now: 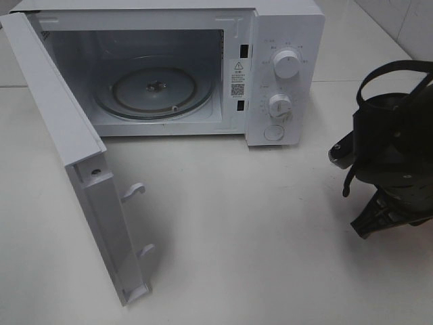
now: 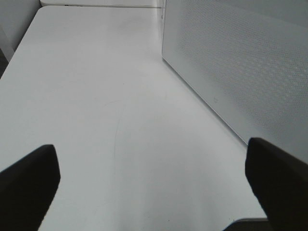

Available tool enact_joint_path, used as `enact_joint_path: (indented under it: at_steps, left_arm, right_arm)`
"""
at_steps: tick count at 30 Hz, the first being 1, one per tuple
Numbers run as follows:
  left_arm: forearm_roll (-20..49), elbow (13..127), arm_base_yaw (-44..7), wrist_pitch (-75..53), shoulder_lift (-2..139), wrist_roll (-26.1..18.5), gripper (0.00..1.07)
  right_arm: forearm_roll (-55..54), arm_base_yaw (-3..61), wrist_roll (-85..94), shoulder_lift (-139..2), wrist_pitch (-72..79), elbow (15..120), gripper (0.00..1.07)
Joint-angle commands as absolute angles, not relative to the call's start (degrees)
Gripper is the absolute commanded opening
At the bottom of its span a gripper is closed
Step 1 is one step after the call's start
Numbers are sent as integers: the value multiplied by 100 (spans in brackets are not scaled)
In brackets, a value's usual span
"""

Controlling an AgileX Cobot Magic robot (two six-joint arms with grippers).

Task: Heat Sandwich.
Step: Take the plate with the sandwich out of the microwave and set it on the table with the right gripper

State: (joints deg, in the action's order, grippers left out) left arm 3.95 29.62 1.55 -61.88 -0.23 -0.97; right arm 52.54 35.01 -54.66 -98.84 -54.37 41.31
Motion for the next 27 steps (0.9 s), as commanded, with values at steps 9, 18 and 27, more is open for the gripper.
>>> enact_joint_path:
  at_steps: [9, 18, 27]
  left_arm:
    - [395, 2951, 172, -6131, -143, -74, 100]
    - [395, 2951, 172, -6131, -143, -74, 100]
    - [395, 2951, 172, -6131, -143, -74, 100]
  right_arm:
    - [5437, 3019, -5644, -10565, -5065, 4165, 8]
    - [5523, 2853, -5976, -11041, -4859, 4165, 10]
    - [5529, 2853, -6148, -11087, -4761, 4165, 13]
